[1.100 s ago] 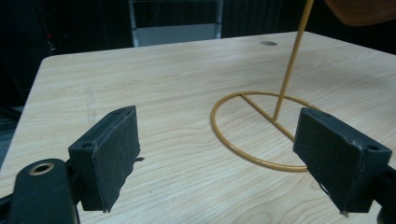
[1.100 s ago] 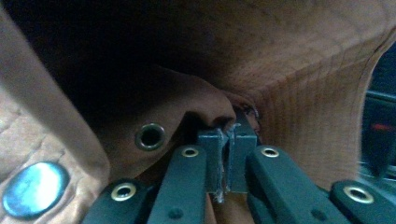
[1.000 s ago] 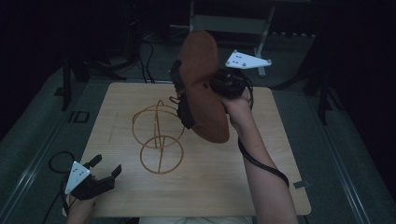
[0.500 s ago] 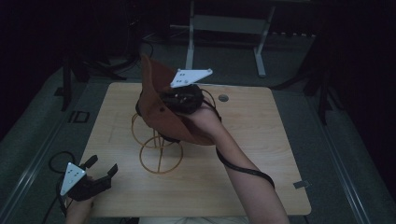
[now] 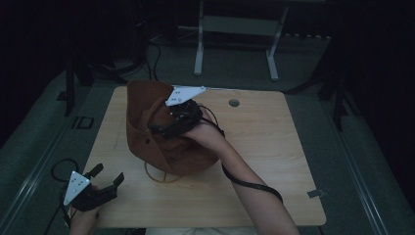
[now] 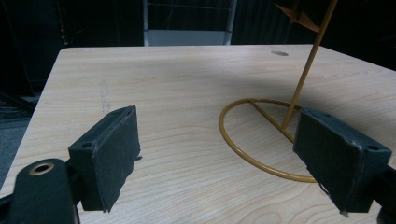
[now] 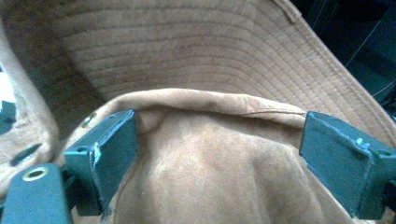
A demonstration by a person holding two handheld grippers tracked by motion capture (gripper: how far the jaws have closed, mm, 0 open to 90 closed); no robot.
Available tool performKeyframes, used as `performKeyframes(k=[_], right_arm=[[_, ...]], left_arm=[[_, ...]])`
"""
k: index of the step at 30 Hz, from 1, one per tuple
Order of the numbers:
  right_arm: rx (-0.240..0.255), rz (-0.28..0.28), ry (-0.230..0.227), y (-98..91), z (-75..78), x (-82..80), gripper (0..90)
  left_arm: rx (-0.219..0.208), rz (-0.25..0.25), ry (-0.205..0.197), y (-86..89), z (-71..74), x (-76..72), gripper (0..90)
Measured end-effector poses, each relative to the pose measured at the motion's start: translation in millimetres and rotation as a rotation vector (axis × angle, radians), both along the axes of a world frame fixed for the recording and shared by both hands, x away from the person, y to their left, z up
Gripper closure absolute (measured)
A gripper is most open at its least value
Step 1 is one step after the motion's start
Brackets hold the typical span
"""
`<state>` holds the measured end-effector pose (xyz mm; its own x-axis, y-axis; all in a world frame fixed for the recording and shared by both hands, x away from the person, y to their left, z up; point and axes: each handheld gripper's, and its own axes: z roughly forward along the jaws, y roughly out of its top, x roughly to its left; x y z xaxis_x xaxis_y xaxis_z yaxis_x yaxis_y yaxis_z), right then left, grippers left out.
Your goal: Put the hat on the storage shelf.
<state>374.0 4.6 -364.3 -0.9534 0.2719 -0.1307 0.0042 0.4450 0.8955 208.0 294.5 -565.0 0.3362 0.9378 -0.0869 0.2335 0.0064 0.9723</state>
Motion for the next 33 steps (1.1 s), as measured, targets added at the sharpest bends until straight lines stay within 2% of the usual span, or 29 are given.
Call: performKeyframes(k=[2,3,6,8,10,12,15,17,27,30,33], right_arm=[[0.014,0.015,0.024,-4.6,1.8,0.6,11.0],[0.008,0.024,0.022,-7.5,2.5,0.7,11.1],[0.041,0.01,0.024,-18.3,4.6,1.1,11.5],[0.068,-0.025,0.01,-26.8,6.1,2.0,11.7],[0.08,-0.038,0.023,-34.8,6.5,4.2,13.0],[0.094,-0.053,0.012,-42.7,5.6,5.3,13.0],[0.093,-0.065,0.019,-54.1,3.3,7.5,13.0],[0.075,-0.076,0.015,-61.5,1.4,8.9,13.0],[0.09,-0.146,0.032,-101.3,-11.8,15.3,13.0],[0.08,-0.171,0.037,-112.0,-17.8,16.6,13.0],[0.085,-0.19,0.056,-121.7,-24.3,18.2,13.0]], left_arm=[[0.005,0.003,0.0,0.3,-0.4,-0.2,15.4],[0.002,0.002,-0.001,0.5,-0.7,-0.2,15.4],[0.007,-0.003,0.005,-0.3,-1.9,0.5,15.4],[0.008,-0.007,0.008,-1.6,-2.7,1.2,15.4],[0.019,-0.01,0.011,-2.5,-3.1,1.7,15.3],[0.024,-0.011,0.014,-3.6,-3.7,2.2,15.3],[0.028,-0.013,0.018,-4.2,-4.8,2.9,15.4],[0.025,-0.012,0.019,-4.1,-5.1,3.3,15.3],[0.037,-0.012,0.019,-4.9,-6.8,4.2,15.3],[0.043,-0.012,0.022,-5.4,-7.3,4.2,15.3],[0.047,-0.014,0.024,-5.9,-7.9,4.7,15.3]])
